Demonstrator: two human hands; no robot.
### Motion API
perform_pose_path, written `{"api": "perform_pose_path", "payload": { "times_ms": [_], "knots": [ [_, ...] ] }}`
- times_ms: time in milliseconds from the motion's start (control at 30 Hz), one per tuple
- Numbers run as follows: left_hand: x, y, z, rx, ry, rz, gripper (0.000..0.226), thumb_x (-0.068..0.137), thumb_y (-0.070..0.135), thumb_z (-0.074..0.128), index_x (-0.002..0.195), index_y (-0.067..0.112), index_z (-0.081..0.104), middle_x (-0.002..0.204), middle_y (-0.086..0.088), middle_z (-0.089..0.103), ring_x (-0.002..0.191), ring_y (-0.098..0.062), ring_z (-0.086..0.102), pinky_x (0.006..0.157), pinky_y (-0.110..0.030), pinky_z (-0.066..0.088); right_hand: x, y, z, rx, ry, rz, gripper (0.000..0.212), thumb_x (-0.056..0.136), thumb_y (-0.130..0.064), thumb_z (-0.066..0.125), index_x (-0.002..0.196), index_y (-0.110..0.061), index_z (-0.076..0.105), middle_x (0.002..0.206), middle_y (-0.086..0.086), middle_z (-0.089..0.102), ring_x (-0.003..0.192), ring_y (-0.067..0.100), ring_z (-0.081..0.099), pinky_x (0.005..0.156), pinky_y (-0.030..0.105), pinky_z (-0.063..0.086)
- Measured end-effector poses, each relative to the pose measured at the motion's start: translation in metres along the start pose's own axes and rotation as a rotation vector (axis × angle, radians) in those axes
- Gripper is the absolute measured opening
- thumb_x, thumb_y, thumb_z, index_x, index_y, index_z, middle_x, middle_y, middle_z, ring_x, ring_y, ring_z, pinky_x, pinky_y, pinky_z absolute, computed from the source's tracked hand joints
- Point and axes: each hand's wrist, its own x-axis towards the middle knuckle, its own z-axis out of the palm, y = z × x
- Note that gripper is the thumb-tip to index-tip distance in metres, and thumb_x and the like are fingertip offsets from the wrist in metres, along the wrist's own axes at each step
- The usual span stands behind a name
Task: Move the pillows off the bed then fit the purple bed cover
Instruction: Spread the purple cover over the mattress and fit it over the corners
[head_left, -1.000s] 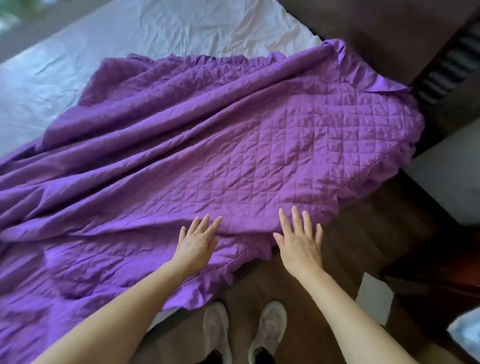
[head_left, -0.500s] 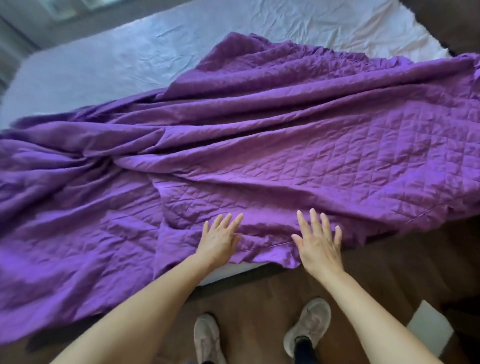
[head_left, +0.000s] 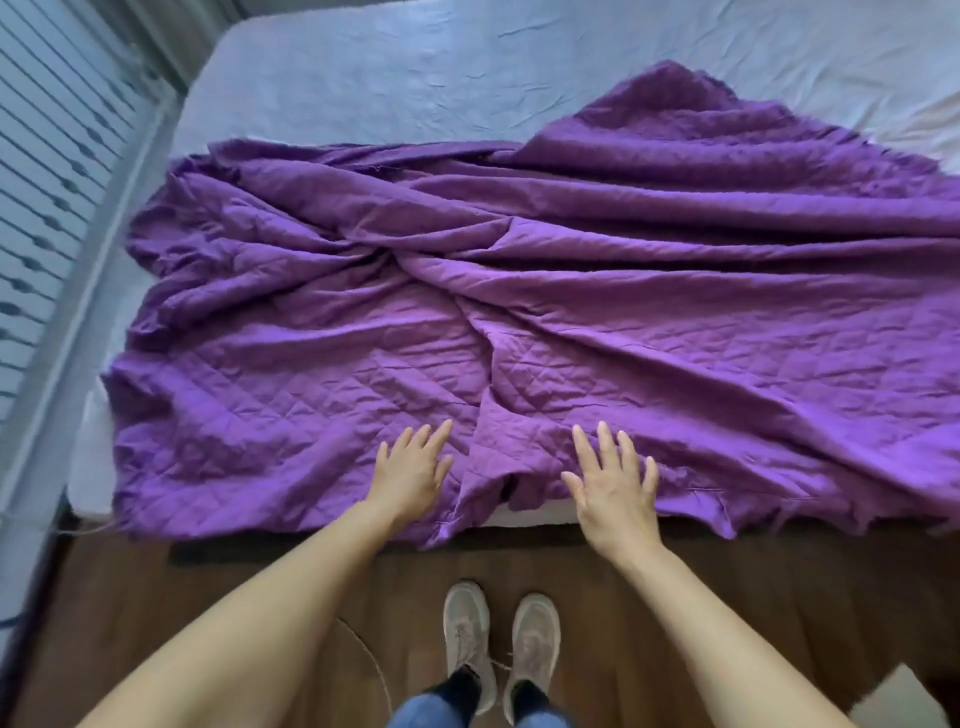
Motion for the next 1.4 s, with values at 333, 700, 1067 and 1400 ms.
{"api": "perform_pose_path", "payload": {
  "times_ms": [333, 700, 1067, 1400],
  "knots": [
    [-0.022, -0.077, 0.008, -0.123, 0.006, -0.101, 0.053, 0.1, 0.038, 0.029, 0.149, 0.031, 0.01, 0.154, 0.004, 0.024, 0.142, -0.021, 0.019, 0.114, -0.049, 0.018, 0.011, -0.069, 0.014, -0.052, -0.061, -0.089, 0.056, 0.1, -0.044, 0.024, 0.15, -0.033, 0.001, 0.159, 0.002, -0.002, 0.146, 0.024, -0.007, 0.115, 0.053, -0.001],
    [-0.027, -0.26, -0.015, -0.105, 0.048, -0.029, 0.053, 0.1, 0.038, 0.029, 0.149, 0.032, 0.01, 0.154, 0.004, 0.023, 0.143, -0.021, 0.017, 0.114, -0.05, 0.015, 0.004, -0.25, 0.083, -0.067, -0.042, -0.058, 0.057, 0.1, -0.044, 0.022, 0.15, -0.032, -0.002, 0.159, 0.002, -0.005, 0.146, 0.024, -0.009, 0.115, 0.052, -0.002],
    [-0.047, -0.411, -0.007, -0.099, 0.006, -0.057, 0.053, 0.099, 0.038, 0.032, 0.149, 0.029, 0.016, 0.149, 0.003, 0.033, 0.138, -0.024, 0.027, 0.111, -0.052, 0.022, -0.04, -0.386, 0.16, 0.03, -0.036, -0.046, 0.058, 0.1, -0.044, 0.027, 0.15, -0.034, -0.001, 0.159, 0.003, -0.002, 0.146, 0.024, -0.008, 0.114, 0.052, -0.003],
    [-0.012, -0.475, -0.024, 0.162, 0.046, 0.069, 0.055, 0.099, 0.029, 0.036, 0.148, 0.034, 0.012, 0.156, 0.004, 0.02, 0.145, -0.023, 0.012, 0.115, -0.049, 0.012, -0.028, -0.435, 0.224, -0.059, 0.081, -0.016, 0.056, 0.075, -0.046, 0.062, 0.126, -0.025, 0.056, 0.124, 0.009, 0.063, 0.112, 0.032, 0.061, 0.082, 0.057, 0.049]
  ]
}}
